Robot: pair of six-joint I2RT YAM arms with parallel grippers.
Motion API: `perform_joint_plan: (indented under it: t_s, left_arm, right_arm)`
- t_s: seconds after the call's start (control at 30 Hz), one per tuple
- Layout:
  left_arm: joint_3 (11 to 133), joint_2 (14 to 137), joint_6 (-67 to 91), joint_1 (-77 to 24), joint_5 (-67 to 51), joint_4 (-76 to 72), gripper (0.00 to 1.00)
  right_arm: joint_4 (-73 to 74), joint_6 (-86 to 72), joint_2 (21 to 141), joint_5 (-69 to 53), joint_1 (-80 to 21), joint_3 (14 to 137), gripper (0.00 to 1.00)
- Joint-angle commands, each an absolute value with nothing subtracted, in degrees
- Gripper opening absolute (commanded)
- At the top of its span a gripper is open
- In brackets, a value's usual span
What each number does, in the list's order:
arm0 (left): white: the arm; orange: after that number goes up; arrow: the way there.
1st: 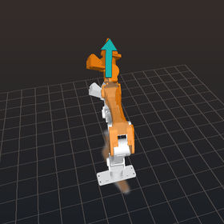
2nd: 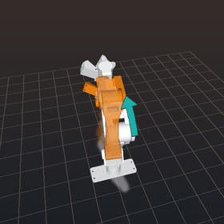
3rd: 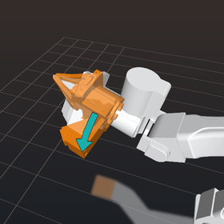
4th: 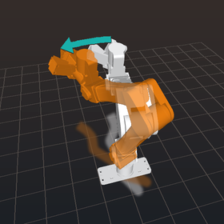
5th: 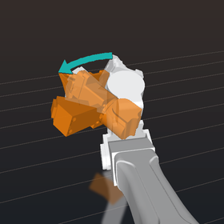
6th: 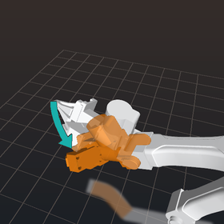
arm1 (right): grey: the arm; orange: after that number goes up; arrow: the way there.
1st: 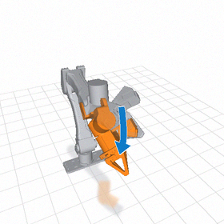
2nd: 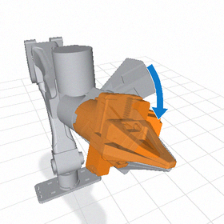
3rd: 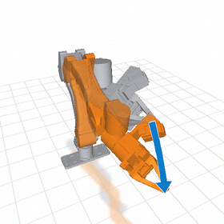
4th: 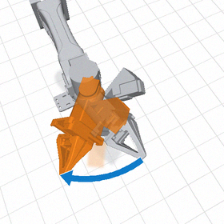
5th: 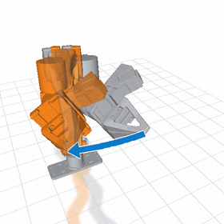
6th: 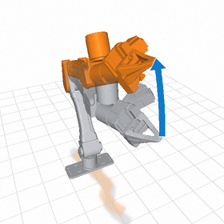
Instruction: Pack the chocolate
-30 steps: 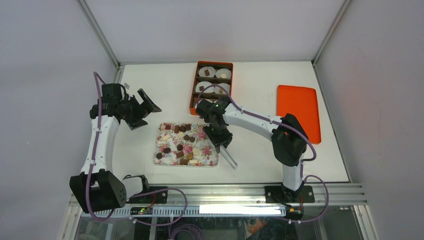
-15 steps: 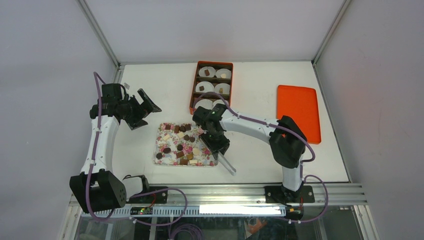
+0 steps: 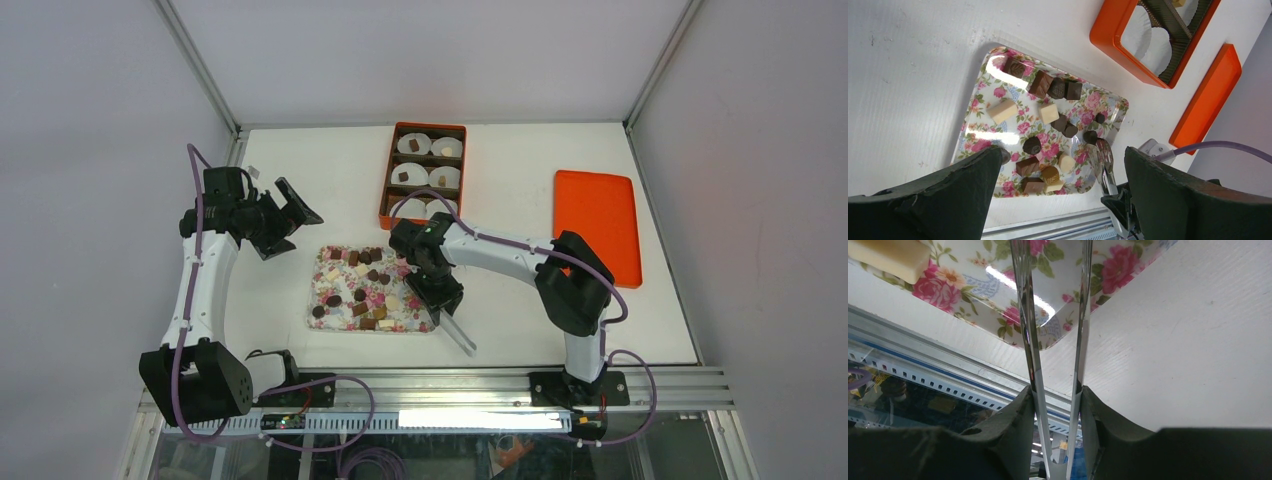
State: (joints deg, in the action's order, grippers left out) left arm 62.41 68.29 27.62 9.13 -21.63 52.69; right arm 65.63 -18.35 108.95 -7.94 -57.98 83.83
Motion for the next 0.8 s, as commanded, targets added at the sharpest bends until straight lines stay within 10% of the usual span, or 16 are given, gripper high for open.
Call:
perform_joint_plan:
  t_s: [0.0, 0.77]
  left_arm:
    - [62.3, 67.6, 27.9, 9.7, -23.3, 51.1, 0.99]
    - [62.5, 67.4, 27.9, 9.7, -23.1, 51.1, 0.99]
  right_arm:
    - [64.5, -18.8, 107.1, -8.7, -58.1, 84.3, 0.35]
    - [63.5, -18.3, 109.6, -8.4, -58.1, 86.4, 0.44]
